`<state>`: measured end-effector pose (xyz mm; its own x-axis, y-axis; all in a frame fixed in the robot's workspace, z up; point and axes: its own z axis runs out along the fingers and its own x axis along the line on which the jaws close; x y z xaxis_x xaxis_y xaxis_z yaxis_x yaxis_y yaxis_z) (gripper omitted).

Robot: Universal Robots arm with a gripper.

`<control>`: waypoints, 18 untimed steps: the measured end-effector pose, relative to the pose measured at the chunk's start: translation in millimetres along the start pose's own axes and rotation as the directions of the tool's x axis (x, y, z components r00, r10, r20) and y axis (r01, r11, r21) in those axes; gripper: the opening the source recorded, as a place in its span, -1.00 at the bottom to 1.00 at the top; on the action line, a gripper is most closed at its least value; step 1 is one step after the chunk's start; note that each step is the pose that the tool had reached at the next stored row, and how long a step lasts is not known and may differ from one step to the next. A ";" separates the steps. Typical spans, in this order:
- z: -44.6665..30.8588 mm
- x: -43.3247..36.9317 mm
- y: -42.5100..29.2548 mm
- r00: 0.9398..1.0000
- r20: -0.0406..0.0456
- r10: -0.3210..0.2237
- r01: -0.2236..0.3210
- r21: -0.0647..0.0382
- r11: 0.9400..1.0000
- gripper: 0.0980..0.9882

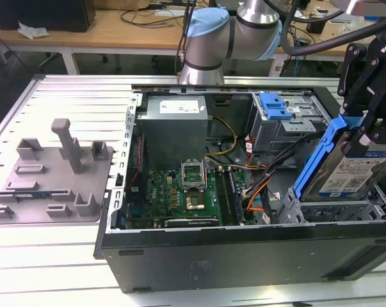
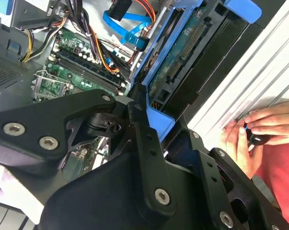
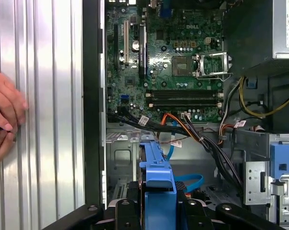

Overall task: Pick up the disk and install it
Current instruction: 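Insert the disk into the insertion slot, then insert the first disk wire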

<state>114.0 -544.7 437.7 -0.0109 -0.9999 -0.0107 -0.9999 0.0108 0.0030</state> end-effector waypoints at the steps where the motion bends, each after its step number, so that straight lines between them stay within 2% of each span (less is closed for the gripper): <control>1: 0.4 0.0 0.0 1.000 0.000 0.000 0.000 0.000 1.000 -0.40; 11: 12.0 0.3 0.0 1.000 0.000 0.000 0.000 0.000 1.000 -0.40; 12: 14.5 0.5 0.0 1.000 0.000 0.000 0.000 0.000 1.000 -0.40; 13: 22.2 0.9 -0.1 1.000 0.000 0.000 0.000 0.000 1.000 -0.40; 14: 26.0 0.9 -0.1 1.000 0.000 0.000 0.000 0.000 1.000 0.05; 18: 26.2 0.9 -0.1 1.000 0.000 0.000 0.000 0.000 1.000 0.05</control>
<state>114.0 -545.3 411.5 -0.0108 -0.9999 -0.0107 -0.9999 0.0108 0.0030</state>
